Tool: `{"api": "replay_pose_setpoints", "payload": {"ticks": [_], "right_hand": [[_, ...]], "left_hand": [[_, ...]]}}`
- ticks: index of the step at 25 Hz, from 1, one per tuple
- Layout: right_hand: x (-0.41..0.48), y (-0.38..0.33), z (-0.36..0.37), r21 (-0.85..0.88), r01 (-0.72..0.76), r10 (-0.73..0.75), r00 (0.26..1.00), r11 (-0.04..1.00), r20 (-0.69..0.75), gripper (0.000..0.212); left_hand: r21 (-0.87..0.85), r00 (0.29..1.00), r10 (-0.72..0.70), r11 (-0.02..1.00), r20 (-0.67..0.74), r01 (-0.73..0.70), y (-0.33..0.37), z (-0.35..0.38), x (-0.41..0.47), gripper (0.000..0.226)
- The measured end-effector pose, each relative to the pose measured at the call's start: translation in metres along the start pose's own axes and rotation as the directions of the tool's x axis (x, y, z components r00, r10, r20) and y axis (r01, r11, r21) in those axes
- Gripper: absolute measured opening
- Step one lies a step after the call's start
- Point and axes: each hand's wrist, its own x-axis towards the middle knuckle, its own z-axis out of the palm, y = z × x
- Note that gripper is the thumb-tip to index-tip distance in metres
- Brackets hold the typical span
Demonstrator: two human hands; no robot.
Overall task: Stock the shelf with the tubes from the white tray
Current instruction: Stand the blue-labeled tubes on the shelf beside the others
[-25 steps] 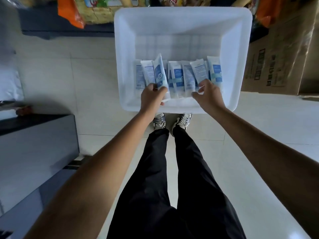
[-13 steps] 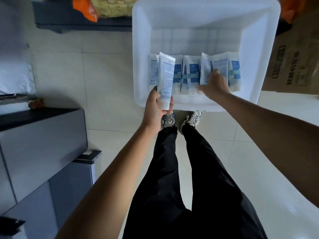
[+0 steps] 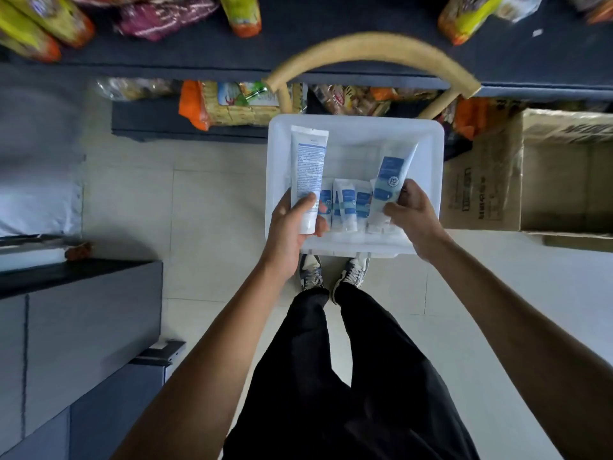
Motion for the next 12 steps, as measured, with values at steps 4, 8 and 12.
{"api": "replay_pose_setpoints", "payload": {"ticks": [4, 8, 12], "right_hand": [[-0.067, -0.055, -0.005, 0.089, 0.166, -0.172, 0.983, 0.982, 0.065, 0.061], [-0.120, -0.106, -0.008, 0.099, 0.342, -0.346, 0.937, 0.935, 0.034, 0.055], [-0.160, -0.143, -0.010, 0.197, 0.433, -0.438, 0.899, 0.880, -0.020, 0.053]], "left_hand": [[0.106, 0.991, 0.120, 0.986, 0.067, -0.126, 0.049, 0.019, -0.035, 0.019], [0.188, 0.953, 0.279, 0.936, 0.118, -0.298, 0.097, 0.035, -0.073, 0.037], [0.246, 0.900, 0.393, 0.869, 0.186, -0.430, 0.132, 0.052, -0.102, 0.054]]}}
